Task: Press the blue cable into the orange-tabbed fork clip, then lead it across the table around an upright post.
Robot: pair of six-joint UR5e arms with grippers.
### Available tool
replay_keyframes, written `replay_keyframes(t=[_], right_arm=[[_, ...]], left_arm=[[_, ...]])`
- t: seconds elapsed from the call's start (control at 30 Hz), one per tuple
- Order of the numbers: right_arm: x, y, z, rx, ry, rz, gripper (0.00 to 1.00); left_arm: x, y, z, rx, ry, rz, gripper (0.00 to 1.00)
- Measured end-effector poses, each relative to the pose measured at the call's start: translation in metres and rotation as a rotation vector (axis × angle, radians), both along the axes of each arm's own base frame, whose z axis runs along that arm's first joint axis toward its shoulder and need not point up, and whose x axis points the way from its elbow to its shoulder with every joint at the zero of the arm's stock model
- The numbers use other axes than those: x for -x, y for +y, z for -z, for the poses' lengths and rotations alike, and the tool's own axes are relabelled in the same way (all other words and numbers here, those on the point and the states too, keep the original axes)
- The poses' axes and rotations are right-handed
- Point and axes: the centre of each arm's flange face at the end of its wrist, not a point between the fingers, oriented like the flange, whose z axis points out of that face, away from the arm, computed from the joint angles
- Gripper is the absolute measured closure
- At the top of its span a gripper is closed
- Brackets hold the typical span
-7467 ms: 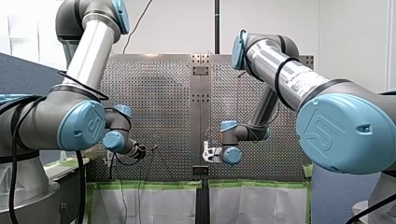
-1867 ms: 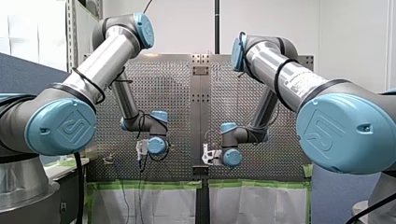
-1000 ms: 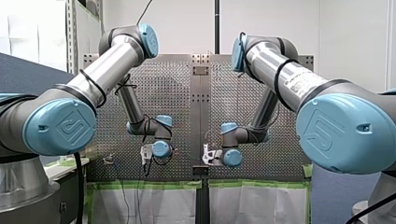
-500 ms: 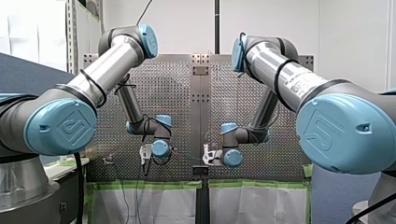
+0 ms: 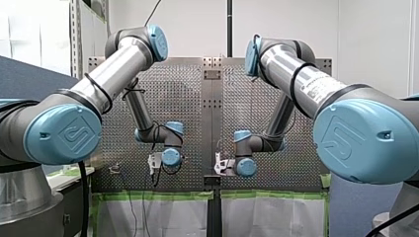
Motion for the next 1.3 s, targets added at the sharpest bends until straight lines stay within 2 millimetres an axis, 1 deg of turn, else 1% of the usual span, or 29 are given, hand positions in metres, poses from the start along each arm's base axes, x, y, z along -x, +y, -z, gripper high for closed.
replay_keyframes(t=[0.2,0.53,0.63,0.7,0.83,0.97,1.3], right_arm=[[0.0,0.0,0.0,-0.001,0.001,0.0,1.0],[0.001,0.001,0.001,-0.013,0.012,0.001,1.0],[0.003,0.002,0.001,-0.018,0.024,0.007,1.0],[0.003,0.001,-0.002,-0.017,0.03,0.015,1.0],[0.004,-0.002,-0.018,-0.013,0.036,0.026,1.0],[0.003,-0.004,-0.041,-0.011,0.035,0.029,1.0],[-0.002,-0.007,-0.098,0.022,0.012,0.032,1.0]], left_arm=[[0.002,-0.004,0.0,0.001,0.0,0.005,1.0],[0.004,-0.003,-0.003,-0.019,0.002,-0.021,1.0],[0.005,-0.005,-0.011,-0.022,-0.003,-0.027,1.0],[0.005,-0.008,-0.021,-0.022,-0.01,-0.028,1.0],[0.007,-0.015,-0.043,-0.017,-0.026,-0.024,1.0],[0.009,-0.021,-0.064,-0.012,-0.044,-0.021,1.0],[0.023,-0.043,-0.119,0.007,-0.097,-0.005,1.0]])
